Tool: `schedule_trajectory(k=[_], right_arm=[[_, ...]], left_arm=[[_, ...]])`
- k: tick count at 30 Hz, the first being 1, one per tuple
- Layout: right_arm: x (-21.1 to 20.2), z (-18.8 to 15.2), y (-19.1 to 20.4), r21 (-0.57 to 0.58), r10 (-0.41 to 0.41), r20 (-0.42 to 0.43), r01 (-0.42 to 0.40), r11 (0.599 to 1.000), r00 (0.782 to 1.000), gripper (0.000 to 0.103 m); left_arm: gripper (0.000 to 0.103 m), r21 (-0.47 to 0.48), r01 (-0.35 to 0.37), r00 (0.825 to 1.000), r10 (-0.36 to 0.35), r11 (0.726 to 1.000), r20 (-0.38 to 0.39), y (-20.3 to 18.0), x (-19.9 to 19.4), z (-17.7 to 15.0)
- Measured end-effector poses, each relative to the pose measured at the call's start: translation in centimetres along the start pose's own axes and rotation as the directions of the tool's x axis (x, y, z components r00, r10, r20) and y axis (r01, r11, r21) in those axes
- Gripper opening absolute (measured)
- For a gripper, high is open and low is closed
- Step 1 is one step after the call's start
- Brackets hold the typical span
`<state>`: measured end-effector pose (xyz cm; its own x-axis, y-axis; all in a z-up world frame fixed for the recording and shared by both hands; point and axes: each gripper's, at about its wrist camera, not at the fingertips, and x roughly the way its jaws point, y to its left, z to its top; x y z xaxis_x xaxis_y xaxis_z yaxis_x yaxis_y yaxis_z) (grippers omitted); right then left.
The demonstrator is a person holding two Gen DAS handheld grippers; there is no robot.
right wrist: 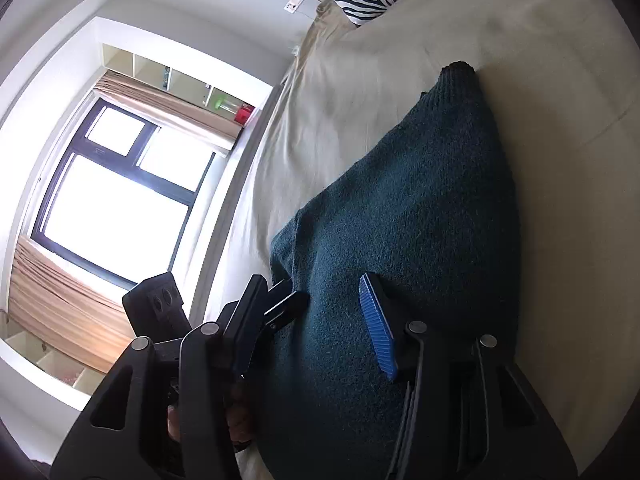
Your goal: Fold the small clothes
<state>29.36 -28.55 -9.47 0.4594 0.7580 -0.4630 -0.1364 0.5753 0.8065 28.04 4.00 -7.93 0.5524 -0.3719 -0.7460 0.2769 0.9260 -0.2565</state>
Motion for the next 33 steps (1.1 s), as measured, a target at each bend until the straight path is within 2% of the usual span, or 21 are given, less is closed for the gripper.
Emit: schedule_trajectory(k=[2,4,8,10,11,14,17,21,22,23,25,27,29,31,33], right_arm=[[-0.8,-0.3,-0.5,0.04,0.015,0.005,-0.015,0.999,1.0,0.045],[-2.3,-0.7,0.2,0.07,-0.01,0.01,0.009,0.997,1.0,0.048],[-4.9,-3.1,2.7,0.011,0.058,0.015,-0.058,0.998,0.998,0.048],[-4.3,-4.8,2.0,0.007,0.016,-0.037,-0.016,1.0,0.999,0.052],[-4.5,-6.0,0.7,0.014,-0.005,-0.055,0.006,1.0,0.998,0.05],[-5.4,-7.3,-0.9,0.011,0.076,0.014,-0.076,0.997,0.997,0.048],[-5.8,-6.8,-0.7,0.067,0.073,0.013,-0.074,0.995,0.997,0.051],[-7.7,-5.5,0.0,0.073,0.004,0.057,-0.008,0.997,0.998,0.052],[-8.3,-5.1,-0.1,0.083,-0.011,0.055,0.006,0.997,0.998,0.055],[-8.9,-4.6,-0.2,0.092,-0.032,0.045,0.027,0.995,0.998,0.06],[-9.8,-4.1,-0.8,0.094,-0.063,0.025,0.061,0.994,0.998,0.062],[-10.2,-3.6,-1.7,0.115,-0.096,-0.01,0.096,0.989,0.995,0.062],[-10.0,-3.4,-2.9,0.154,-0.095,-0.055,0.103,0.983,0.994,0.062],[-9.1,-3.4,-3.8,0.181,-0.075,-0.088,0.09,0.979,0.993,0.062],[-7.8,-3.7,-4.3,0.198,-0.059,-0.113,0.08,0.977,0.992,0.062]], left_arm=[[0.047,0.007,-0.01,1.0,0.01,1.0,0.0,-0.2,0.0,0.0],[0.047,0.006,-0.01,1.0,0.01,1.0,0.002,-0.1,0.0,0.0],[0.047,0.003,-0.008,1.0,0.008,1.0,0.007,-0.1,-0.1,-0.1],[0.047,0.005,-0.008,1.0,0.008,1.0,0.007,-0.2,0.0,-0.2],[0.047,0.007,-0.011,1.0,0.011,1.0,0.008,-0.3,0.0,-0.2],[0.047,0.009,-0.016,1.0,0.016,1.0,0.01,-0.4,-0.1,-0.2],[0.047,-0.004,-0.006,1.0,0.006,1.0,0.015,-0.2,-0.3,-0.2],[0.048,-0.135,0.083,0.997,-0.083,0.987,0.002,1.5,-2.9,0.4],[0.052,-0.154,0.094,0.996,-0.093,0.984,0.011,1.9,-4.1,0.4],[0.064,-0.166,0.088,0.996,-0.085,0.982,0.027,2.3,-5.2,0.3],[0.078,-0.199,0.067,0.997,-0.061,0.978,0.037,3.4,-6.9,-0.1],[0.078,-0.262,0.11,0.993,-0.118,0.959,-0.018,4.9,-6.9,-0.9],[0.077,-0.334,0.154,0.979,-0.189,0.93,-0.075,6.0,-6.2,-1.9],[0.072,-0.357,0.189,0.964,-0.242,0.915,-0.108,6.2,-5.4,-2.7],[0.071,-0.371,0.203,0.956,-0.265,0.906,-0.124,6.2,-4.8,-3.0]])
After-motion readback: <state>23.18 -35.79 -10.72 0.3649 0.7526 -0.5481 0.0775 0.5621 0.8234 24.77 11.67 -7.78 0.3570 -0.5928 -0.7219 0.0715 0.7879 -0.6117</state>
